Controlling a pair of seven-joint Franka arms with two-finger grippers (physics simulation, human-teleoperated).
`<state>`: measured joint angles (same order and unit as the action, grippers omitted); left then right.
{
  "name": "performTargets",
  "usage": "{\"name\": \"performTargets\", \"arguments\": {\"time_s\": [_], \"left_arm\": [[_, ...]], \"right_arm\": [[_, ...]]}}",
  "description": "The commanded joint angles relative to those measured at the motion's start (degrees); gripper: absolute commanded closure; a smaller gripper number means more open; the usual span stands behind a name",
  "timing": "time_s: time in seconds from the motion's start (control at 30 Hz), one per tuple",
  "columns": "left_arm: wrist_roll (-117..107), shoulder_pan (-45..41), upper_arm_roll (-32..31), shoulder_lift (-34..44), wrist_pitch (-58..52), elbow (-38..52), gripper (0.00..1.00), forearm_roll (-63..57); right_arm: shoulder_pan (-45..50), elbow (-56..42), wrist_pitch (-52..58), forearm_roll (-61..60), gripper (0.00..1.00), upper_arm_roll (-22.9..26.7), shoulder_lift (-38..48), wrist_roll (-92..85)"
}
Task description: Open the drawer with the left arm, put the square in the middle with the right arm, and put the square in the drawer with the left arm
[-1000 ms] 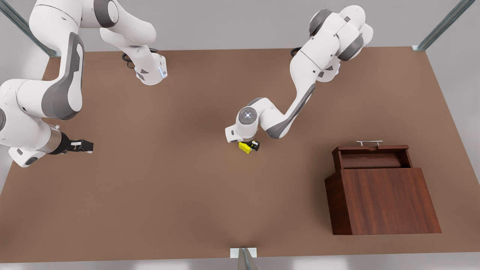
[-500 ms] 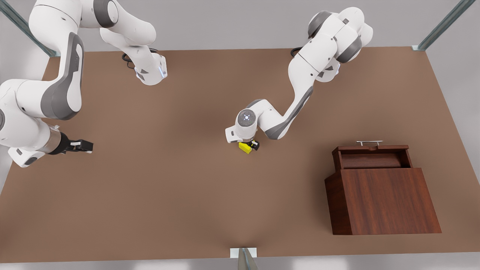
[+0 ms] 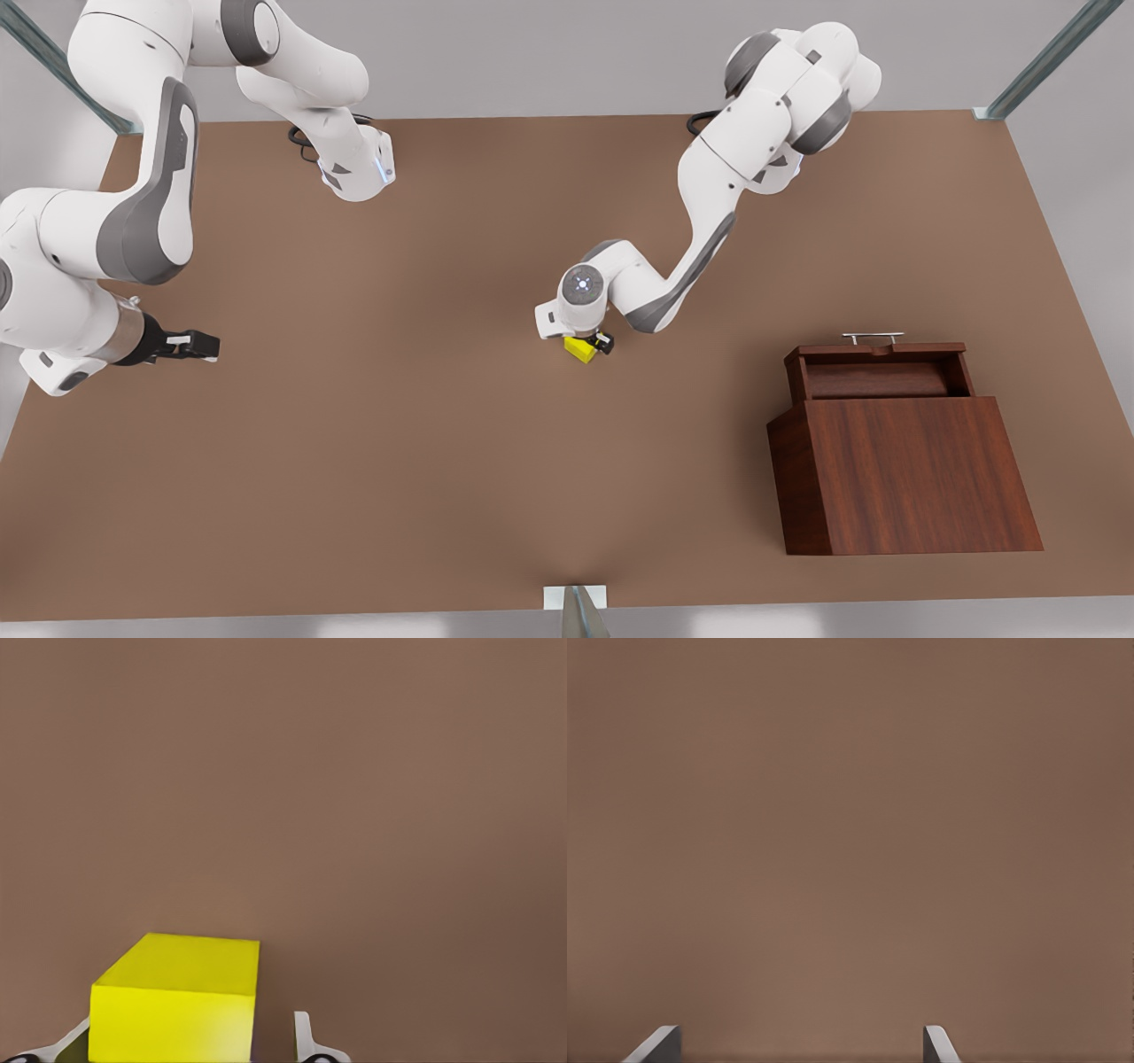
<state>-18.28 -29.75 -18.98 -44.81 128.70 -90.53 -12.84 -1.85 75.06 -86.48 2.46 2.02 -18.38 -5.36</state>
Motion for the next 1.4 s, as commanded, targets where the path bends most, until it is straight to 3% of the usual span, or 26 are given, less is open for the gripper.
{"name": "performTargets", "arguments": {"time_s": [0.0, 0.33, 0.47, 0.57, 1.37], "left_arm": [[0.0, 0.0, 0.0, -0.1, 0.2, 0.0, 0.00, 0.0], [0.6, 0.1, 0.0, -0.5, 1.3, -1.3, 0.00, -0.3], [0.6, 0.1, 0.0, -0.9, 1.7, -1.5, 0.17, -0.3], [0.6, 0.1, 0.0, -0.9, 1.5, -1.3, 0.20, -0.3], [0.1, 0.3, 0.3, 1.4, -1.2, -1.1, 0.24, -0.3]], "right_arm": [[0.1, 0.0, 0.0, 0.0, 0.00, 0.0, 0.0, 0.0], [0.0, 0.0, 0.1, -0.1, 0.00, 0.0, 0.0, 0.0], [0.0, 0.0, 0.0, 0.0, 0.00, 0.0, 0.0, 0.0], [0.1, 0.0, 0.1, -0.1, 0.00, 0.0, 0.0, 0.0], [0.4, 0.0, 0.1, 0.1, 0.00, -0.1, 0.1, 0.4]]}}
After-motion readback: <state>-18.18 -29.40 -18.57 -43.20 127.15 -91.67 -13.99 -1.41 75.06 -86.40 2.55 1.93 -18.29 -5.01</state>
